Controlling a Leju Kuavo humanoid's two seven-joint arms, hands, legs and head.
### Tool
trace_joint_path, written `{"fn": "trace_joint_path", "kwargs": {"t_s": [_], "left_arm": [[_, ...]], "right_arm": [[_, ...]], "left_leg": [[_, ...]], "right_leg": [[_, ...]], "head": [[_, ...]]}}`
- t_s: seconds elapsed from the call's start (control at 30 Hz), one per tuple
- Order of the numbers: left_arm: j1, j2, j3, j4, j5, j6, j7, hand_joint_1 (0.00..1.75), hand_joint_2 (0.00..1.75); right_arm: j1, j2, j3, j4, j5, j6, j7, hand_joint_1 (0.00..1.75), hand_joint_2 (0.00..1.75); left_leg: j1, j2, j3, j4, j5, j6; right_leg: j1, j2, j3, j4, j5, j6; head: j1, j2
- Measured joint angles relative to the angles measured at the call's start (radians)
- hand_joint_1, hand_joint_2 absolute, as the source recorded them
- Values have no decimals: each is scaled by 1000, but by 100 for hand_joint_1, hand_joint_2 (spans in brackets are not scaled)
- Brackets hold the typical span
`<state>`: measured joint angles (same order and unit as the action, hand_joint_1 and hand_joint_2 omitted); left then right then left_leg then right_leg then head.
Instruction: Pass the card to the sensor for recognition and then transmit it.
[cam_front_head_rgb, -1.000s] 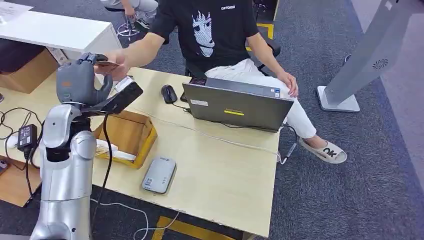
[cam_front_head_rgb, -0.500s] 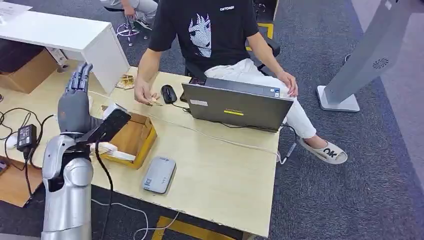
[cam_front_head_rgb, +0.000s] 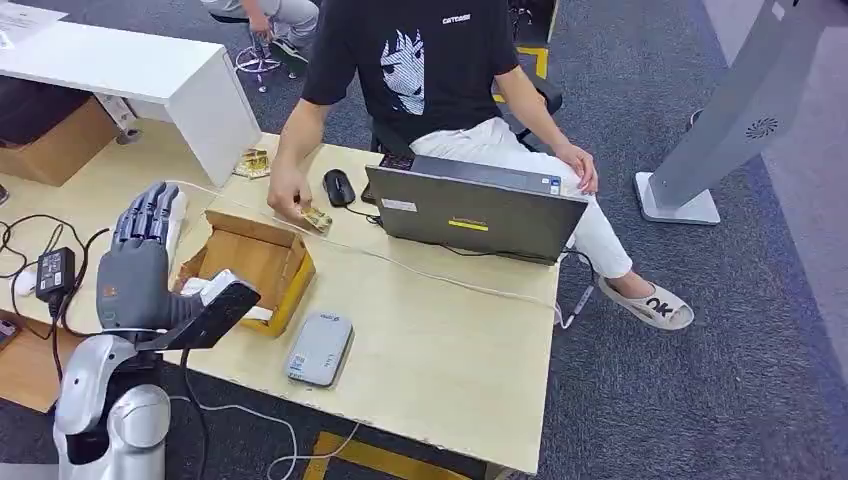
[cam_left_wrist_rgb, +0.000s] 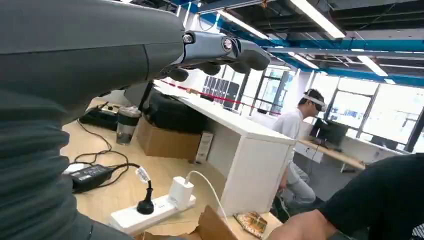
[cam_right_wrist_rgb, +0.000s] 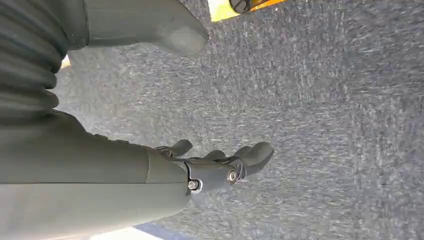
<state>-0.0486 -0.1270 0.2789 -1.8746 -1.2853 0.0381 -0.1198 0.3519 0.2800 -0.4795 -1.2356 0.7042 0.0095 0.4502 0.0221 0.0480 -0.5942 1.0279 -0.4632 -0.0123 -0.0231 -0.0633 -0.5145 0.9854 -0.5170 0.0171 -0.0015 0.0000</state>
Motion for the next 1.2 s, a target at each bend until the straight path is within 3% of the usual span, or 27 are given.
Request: {"fn": "trace_joint_path", "kwargs": {"t_s": [0.2, 0.4, 0.63, 0.7, 0.8, 0.87, 1.03, 1.2], "left_arm": [[143, 36, -5, -73, -89, -81, 36, 0, 175], [185, 51, -18, -80, -147, -98, 65, 0, 175], [180, 51, -34, -54, -256, -72, 102, 0, 175], [178, 51, -34, -36, -275, -55, 116, 0, 175], [173, 50, -34, -10, -283, -31, 154, 0, 175], [157, 49, -34, 25, -283, 6, 155, 0, 175], [117, 49, -16, 150, -284, 112, 137, 0, 175], [98, 59, -5, 246, -284, 160, 161, 0, 175]], "right_arm": [[44, 0, 20, -48, -114, -74, 197, 0, 175], [46, 0, 39, -49, -151, -88, 226, 0, 175], [56, 0, 77, -53, -189, -137, 247, 0, 175], [57, 0, 86, -56, -183, -130, 229, 0, 175], [-12, 0, 30, 38, -50, -75, 71, 0, 175], [-55, 0, -35, 109, 17, -51, 1, 0, 175], [-68, 0, -103, 183, 76, -32, -11, 0, 175], [-72, 0, -133, 220, 94, -30, -22, 0, 175]], "left_leg": [[0, 1, 0, 0, -1, 0], [0, 1, 0, 0, -2, -1], [0, 1, 1, 0, -1, 0], [0, 1, 1, 0, -1, 0], [0, 3, 1, 0, -1, 0], [0, 0, 2, 0, -1, 0], [0, -6, 1, 0, -1, 0], [0, -6, 0, 0, -1, 0]], "right_leg": [[0, 1, -1, 0, -2, 0], [0, 1, -3, 0, -2, 0], [0, 1, -2, 0, -2, 0], [0, 1, -2, 0, -2, 0], [0, 3, -3, 0, -1, -1], [0, 0, -2, 0, -1, -1], [0, -5, 3, 0, -2, 0], [0, -6, 2, 0, -3, 0]], "head": [[0, 0], [0, 0], [0, 0], [0, 0], [-1, 0], [0, 0], [0, 0], [0, 0]]}}
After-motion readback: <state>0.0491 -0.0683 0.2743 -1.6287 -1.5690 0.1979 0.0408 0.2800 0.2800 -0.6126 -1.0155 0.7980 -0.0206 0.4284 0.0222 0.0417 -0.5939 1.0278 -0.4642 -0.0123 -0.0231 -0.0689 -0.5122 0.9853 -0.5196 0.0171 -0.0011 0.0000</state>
